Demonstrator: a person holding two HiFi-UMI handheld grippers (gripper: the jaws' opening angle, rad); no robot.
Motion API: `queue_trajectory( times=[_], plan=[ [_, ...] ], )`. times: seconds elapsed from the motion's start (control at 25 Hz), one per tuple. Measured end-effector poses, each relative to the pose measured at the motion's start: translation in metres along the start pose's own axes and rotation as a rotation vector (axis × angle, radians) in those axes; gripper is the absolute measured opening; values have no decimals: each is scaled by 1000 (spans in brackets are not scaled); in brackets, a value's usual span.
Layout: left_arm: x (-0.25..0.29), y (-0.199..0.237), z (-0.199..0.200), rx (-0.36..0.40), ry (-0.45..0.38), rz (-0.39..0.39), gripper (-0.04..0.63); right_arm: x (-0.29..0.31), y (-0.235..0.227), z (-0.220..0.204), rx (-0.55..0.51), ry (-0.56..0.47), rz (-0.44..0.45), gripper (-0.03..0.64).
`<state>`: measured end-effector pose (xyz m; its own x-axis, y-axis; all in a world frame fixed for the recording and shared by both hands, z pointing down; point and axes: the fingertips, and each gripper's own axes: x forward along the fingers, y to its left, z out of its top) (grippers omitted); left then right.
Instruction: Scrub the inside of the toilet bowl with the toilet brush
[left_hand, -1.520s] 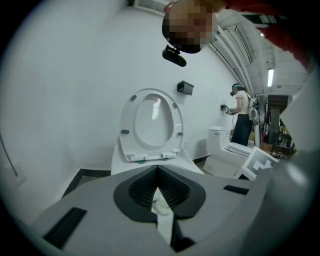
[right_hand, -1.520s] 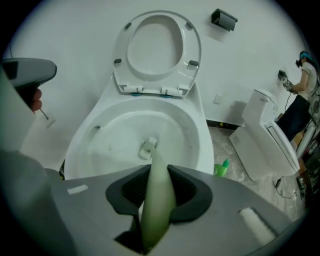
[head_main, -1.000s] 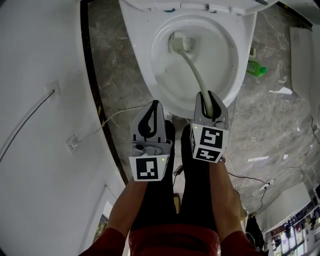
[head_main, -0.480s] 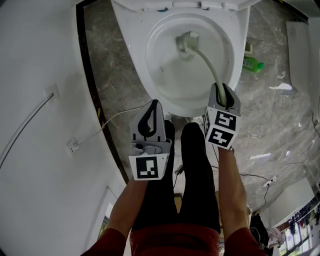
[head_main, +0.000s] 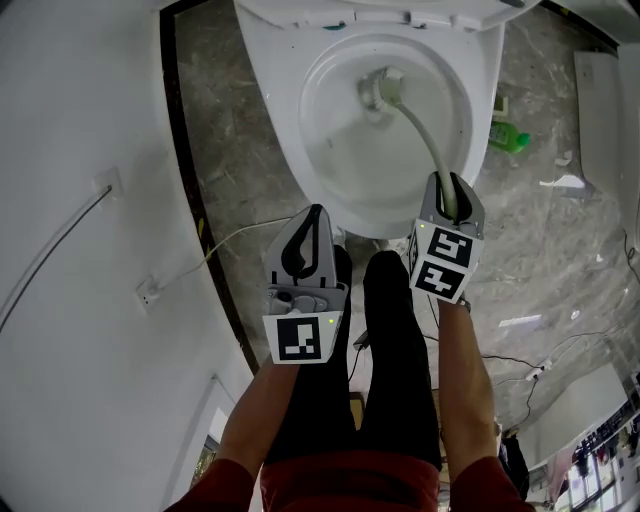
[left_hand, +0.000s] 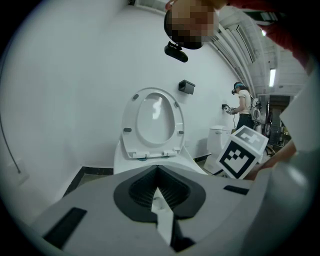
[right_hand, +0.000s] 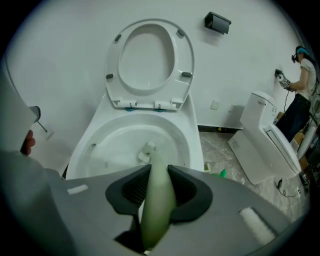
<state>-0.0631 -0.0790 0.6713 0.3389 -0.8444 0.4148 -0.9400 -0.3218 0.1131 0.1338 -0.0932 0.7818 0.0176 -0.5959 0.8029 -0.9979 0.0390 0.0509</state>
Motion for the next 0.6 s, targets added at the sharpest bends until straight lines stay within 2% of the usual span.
queue_trajectory(
  times=[0.12,0.24,0.4,0.6],
  plan=[
    [-5,8,-4,0,7,15,5,18,19,3,-5,23,23,109],
    [-11,12,-6,-6,7,31,5,22,35,9,-64,28,39,109],
    [-16,13,-4,-1,7,30,5,2,43,30,-135,-34,44,109],
    [-21,14,11,24,27,37,5,-36,41,47,-132,-98,34,109]
  ],
)
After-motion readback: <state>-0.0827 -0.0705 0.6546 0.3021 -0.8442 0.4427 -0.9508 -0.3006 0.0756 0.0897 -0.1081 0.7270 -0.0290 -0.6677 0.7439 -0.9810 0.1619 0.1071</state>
